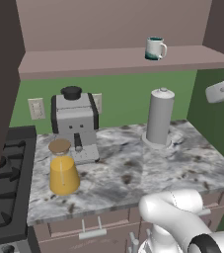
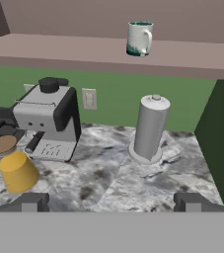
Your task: There is a tray on the dining counter. Grab the cup, mug, and pitcher and place them on the tray. The pitcher may be placed next to the tray if it cannot fit the tray.
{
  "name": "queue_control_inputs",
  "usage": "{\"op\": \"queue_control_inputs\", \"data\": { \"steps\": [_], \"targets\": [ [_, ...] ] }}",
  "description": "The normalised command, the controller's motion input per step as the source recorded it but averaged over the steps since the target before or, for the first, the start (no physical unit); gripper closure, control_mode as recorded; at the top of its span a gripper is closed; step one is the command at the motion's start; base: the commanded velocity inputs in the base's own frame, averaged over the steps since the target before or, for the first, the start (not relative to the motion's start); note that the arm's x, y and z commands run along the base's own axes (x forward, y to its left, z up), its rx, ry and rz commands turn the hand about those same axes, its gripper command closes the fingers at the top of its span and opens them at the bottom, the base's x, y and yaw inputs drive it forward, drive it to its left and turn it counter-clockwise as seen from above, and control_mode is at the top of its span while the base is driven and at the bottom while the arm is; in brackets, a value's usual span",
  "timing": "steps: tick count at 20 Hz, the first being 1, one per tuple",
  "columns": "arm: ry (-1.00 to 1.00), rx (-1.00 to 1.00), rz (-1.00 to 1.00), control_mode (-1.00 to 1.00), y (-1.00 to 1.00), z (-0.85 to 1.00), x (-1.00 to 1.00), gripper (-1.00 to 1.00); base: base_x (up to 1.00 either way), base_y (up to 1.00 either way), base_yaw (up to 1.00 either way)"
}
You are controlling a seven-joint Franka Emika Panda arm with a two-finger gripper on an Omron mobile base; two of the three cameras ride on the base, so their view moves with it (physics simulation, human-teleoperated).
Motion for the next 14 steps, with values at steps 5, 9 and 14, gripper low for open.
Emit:
{"op": "queue_control_inputs", "data": {
  "steps": [5, 9, 14],
  "targets": [
    [-0.05, 0.00, 0.06, -1.00, 0.00, 0.24, 0.09, -1.00, 0.00, 0.00, 0.00],
    [-0.03, 0.01, 0.11, -1.00, -0.03, 0.02, 0.17, -1.00, 0.00, 0.00, 0.00],
    [-0.02, 0.00, 0.10, -1.00, -0.14, -0.01, 0.46, -1.00, 0.00, 0.00, 0.00]
  ]
}}
